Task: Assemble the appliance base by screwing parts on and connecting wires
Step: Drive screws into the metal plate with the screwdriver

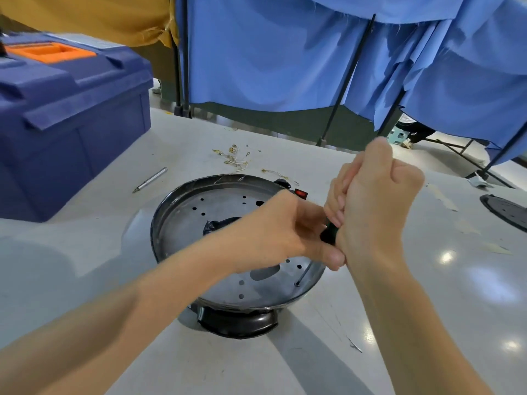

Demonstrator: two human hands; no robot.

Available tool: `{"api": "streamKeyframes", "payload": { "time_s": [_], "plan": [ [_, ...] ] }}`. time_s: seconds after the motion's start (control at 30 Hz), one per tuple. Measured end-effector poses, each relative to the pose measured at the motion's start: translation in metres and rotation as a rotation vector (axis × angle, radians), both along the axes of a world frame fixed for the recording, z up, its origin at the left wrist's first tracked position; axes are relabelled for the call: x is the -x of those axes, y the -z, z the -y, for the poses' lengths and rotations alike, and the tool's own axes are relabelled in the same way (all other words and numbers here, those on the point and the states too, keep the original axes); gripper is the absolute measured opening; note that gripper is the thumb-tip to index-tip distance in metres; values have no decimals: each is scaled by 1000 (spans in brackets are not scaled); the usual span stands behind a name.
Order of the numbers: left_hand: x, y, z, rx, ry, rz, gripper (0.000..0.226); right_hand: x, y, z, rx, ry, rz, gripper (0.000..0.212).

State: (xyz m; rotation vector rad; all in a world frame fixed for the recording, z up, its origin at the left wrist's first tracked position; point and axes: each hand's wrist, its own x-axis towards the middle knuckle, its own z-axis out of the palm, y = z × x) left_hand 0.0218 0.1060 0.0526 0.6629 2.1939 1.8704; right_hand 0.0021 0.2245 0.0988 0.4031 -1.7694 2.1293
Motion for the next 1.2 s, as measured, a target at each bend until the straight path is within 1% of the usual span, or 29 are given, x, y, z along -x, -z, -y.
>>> {"api": "streamKeyframes", "payload": {
  "time_s": [0.07,0.13,0.2,0.27,0.33,0.4,0.47,0.5,0.57,0.67,0.73,0.8,0.87,0.93,1.03,1.1,1.13,1.2],
  "plan": [
    [-1,1,-7,-27,-12,1,20,-5,4,-2,0,66,-29,62],
    [-1,1,-7,-53,26,29,14,-6,6,-7,-28,-15,-33,65],
    [-2,1,-2,-102,43,63,10,0,-1,-13,-125,-230,48,64],
    [-2,3,1,-161,24,93,11,13,-13,-15,-212,-536,155,62],
    [-1,4,2,-183,15,110,13,23,-22,-13,-232,-752,220,62],
    [0,4,3,-183,28,115,14,26,-23,-8,-215,-862,234,66],
    [-1,5,6,-198,59,121,16,24,-17,-3,-158,-883,218,69],
    [-2,6,7,-208,69,122,17,22,-14,-1,-132,-848,198,70],
    [-3,7,7,-233,64,112,19,14,-10,3,-108,-697,132,70],
    [-3,7,8,-285,18,87,27,3,-5,11,-106,-387,13,68],
    [-3,8,8,-285,13,76,25,-1,0,15,-107,-188,-48,67],
    [-1,11,5,-294,15,90,19,1,3,18,-99,-12,-68,67],
    [-1,14,1,-290,2,103,18,5,3,16,-71,113,-45,66],
    [-1,15,-1,-214,-42,79,19,8,4,12,-43,191,-26,66],
    [-2,19,0,27,-121,-14,24,6,8,10,-39,274,-47,65],
    [-1,22,0,192,-152,-49,32,3,9,12,-31,300,-81,66],
    [0,23,-1,244,-168,-44,35,2,10,13,-31,309,-91,67],
    [0,24,-2,273,-180,-33,35,1,10,11,-32,304,-76,70]
  ]
}}
